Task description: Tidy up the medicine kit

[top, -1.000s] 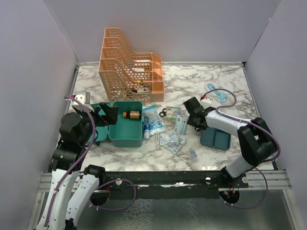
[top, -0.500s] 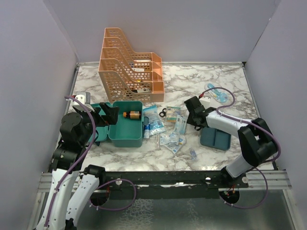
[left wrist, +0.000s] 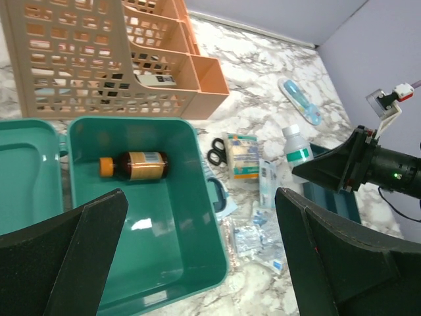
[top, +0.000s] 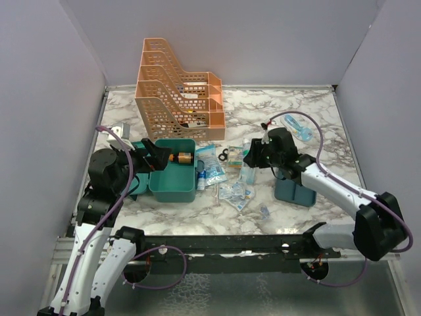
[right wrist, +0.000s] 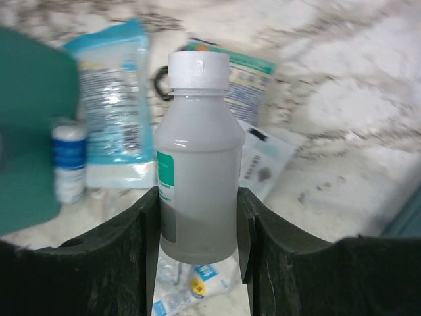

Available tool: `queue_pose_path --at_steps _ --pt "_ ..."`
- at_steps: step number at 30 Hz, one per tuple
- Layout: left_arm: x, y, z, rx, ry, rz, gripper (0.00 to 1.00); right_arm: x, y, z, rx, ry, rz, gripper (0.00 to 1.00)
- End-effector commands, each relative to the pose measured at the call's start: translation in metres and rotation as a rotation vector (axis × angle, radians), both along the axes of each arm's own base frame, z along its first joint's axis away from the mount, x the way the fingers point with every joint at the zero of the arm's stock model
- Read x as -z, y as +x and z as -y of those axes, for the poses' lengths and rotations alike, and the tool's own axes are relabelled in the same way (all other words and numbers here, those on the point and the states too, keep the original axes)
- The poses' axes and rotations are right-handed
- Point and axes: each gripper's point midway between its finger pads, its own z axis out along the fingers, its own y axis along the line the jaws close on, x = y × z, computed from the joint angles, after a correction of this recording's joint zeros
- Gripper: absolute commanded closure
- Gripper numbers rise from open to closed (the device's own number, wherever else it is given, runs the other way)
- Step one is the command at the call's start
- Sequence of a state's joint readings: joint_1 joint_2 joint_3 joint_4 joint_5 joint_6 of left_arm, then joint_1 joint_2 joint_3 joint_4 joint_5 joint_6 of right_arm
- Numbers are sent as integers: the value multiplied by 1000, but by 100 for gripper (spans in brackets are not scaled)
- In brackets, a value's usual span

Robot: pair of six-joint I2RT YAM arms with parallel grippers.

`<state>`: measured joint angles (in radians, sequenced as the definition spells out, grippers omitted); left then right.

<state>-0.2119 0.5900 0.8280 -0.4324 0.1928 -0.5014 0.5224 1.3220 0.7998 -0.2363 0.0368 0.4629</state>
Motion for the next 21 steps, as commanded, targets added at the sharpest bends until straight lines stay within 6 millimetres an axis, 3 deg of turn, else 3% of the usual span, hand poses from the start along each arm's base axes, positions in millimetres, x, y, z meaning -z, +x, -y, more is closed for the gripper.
queue_pose_path --at_steps 1,6,12,21 --pt "-19 -10 23 105 -119 20 1 -62 -26 -54 -394 207 162 69" --pt "-4 -26 56 309 -201 -120 2 -91 -68 -72 -582 368 189 68" --pt "15 -27 65 336 -261 -219 3 -118 -107 -74 -723 471 276 65" --pt "22 -21 59 298 -233 -197 7 -144 -122 -94 -911 485 363 68"
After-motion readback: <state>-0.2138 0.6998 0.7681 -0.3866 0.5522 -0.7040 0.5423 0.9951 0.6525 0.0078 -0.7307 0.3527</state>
